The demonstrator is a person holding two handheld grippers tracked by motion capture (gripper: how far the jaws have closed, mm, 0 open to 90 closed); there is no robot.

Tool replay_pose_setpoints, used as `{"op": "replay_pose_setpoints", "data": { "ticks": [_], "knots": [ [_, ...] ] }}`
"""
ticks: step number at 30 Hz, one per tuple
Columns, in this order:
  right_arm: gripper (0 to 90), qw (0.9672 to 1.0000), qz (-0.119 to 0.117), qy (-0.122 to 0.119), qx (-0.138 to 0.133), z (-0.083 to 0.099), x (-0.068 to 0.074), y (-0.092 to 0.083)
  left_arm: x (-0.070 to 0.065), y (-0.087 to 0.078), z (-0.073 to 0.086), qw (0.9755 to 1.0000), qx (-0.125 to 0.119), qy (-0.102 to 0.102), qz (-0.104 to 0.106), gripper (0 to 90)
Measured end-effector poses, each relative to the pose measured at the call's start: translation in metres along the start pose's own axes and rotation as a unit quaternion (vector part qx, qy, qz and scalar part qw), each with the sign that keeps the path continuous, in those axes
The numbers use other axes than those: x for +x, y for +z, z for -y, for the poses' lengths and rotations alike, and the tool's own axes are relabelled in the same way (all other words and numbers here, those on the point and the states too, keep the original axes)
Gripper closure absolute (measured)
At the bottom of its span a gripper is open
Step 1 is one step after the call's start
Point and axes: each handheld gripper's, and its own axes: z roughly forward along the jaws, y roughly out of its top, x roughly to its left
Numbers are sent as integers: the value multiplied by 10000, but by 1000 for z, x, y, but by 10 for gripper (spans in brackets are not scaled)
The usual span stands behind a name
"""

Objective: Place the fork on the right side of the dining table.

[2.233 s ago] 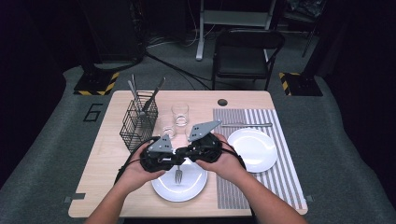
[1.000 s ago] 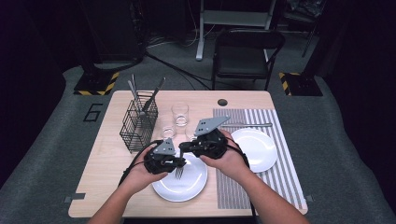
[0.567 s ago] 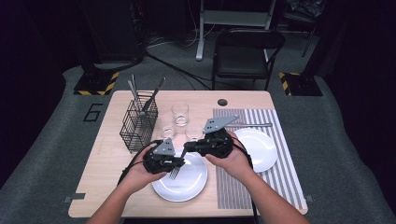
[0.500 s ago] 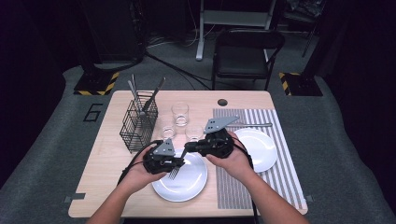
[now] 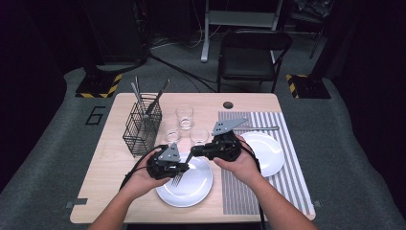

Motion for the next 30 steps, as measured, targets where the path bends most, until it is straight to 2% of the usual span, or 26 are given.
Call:
{"op": "replay_pose_setpoints", "data": {
  "ticks": [17, 30],
  "knots": [
    [833, 10000, -32, 38, 39, -2, 0, 5, -1, -1, -1, 10000, 14, 69, 59, 865],
    [868, 10000, -18, -1, -6, -3, 3, 6, 0, -2, 0, 10000, -45, -18, 56, 853]
  ]
}}
